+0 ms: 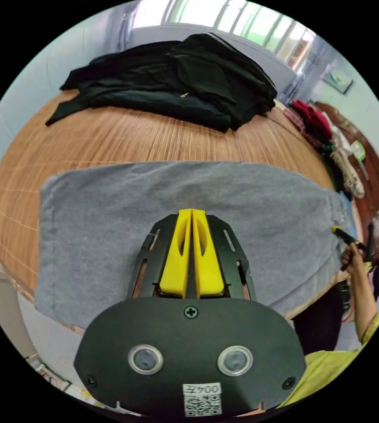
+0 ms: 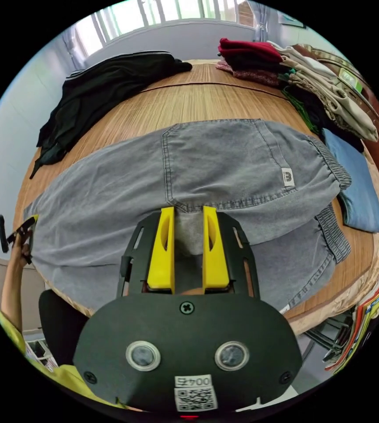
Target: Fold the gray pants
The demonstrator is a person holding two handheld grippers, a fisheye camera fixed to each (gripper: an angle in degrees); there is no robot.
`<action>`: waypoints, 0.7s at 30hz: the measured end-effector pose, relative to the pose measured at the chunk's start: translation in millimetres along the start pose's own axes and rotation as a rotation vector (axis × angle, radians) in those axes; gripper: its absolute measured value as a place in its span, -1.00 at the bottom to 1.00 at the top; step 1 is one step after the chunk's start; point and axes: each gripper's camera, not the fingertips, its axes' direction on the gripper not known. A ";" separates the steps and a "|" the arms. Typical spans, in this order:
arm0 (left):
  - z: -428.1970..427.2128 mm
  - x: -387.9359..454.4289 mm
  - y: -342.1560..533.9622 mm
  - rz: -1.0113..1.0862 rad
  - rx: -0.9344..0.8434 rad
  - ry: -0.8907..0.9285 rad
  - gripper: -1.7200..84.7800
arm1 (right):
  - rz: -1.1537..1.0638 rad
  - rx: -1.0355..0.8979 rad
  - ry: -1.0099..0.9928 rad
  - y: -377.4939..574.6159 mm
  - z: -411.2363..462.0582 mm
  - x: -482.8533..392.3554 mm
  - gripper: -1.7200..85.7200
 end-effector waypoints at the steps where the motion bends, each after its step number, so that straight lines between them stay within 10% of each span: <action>1: 2.9 -14.1 5.5 -0.039 0.016 0.081 -0.96 | 0.013 -0.010 -0.012 -8.6 -4.9 -5.7 -0.72; 11: -11.1 -2.0 46.9 -0.070 -0.057 -0.301 -0.96 | 0.016 0.053 -0.059 27.6 -110.1 -19.7 -0.78; 21: 41.4 -3.5 36.9 -0.007 -0.083 -0.278 -0.96 | 0.109 -0.047 -0.086 72.9 -144.5 -35.8 -0.79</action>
